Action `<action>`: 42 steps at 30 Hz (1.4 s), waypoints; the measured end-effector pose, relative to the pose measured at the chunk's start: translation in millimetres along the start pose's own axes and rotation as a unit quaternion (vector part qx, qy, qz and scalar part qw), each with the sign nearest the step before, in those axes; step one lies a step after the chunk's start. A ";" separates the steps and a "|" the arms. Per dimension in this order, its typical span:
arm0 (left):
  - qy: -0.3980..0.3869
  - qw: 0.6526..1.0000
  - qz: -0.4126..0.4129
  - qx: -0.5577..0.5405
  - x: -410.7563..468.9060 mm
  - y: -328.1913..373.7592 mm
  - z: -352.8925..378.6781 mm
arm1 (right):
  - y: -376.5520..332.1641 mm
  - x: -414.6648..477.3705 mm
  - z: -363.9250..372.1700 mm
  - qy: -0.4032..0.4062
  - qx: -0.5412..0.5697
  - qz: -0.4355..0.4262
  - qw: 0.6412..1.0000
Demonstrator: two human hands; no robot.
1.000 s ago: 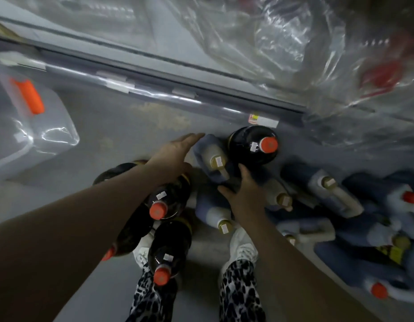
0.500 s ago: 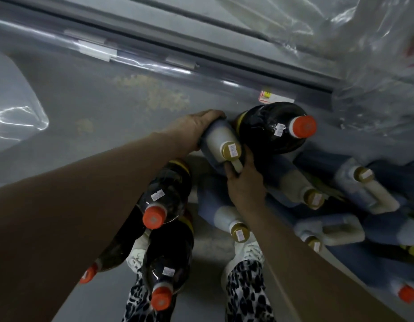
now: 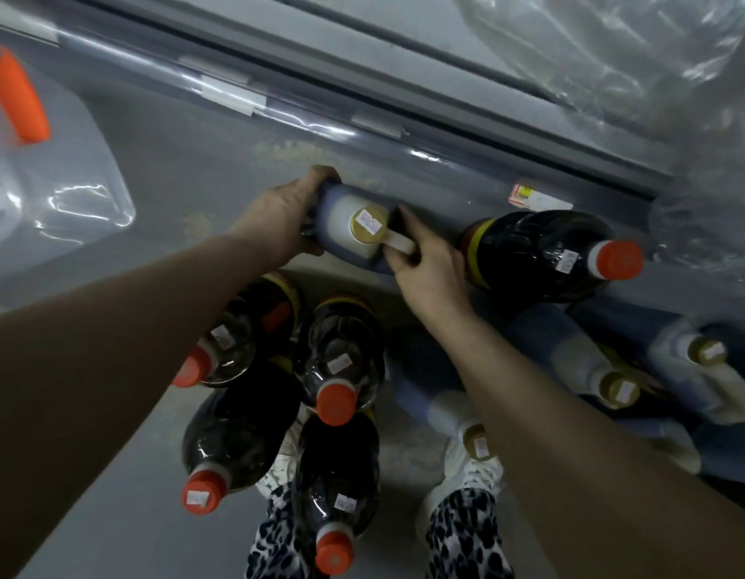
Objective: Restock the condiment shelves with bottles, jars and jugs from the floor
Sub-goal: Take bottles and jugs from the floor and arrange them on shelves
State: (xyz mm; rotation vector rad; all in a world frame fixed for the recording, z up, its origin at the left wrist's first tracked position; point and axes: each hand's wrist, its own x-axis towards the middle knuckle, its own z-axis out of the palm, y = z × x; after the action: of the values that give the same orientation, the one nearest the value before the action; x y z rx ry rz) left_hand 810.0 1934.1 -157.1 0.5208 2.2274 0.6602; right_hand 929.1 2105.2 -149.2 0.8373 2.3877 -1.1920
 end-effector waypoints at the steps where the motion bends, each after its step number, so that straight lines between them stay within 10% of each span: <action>1: 0.001 1.000 -0.004 -0.003 0.3 -5.4 -1.9 | 3.4 3.3 0.4 -0.002 0.009 -0.006 1.000; 19: -0.034 0.993 0.007 -0.111 14.2 -28.2 4.1 | 42.4 29.3 21.1 -0.035 0.173 0.003 0.984; 30: -0.052 0.902 -0.066 -0.423 -58.8 48.5 -43.7 | -18.0 -21.4 -74.1 -0.130 0.352 0.041 0.926; 42: -0.021 0.845 -0.107 -0.524 -162.6 177.8 -123.2 | -113.7 -116.6 -189.1 -0.116 0.379 0.071 0.915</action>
State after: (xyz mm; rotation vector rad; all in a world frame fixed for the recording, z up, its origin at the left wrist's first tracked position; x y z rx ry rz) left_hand 850.7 1948.6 110.0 -0.2707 1.5052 1.5441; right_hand 938.1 2163.0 93.4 0.9804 1.6159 -2.0583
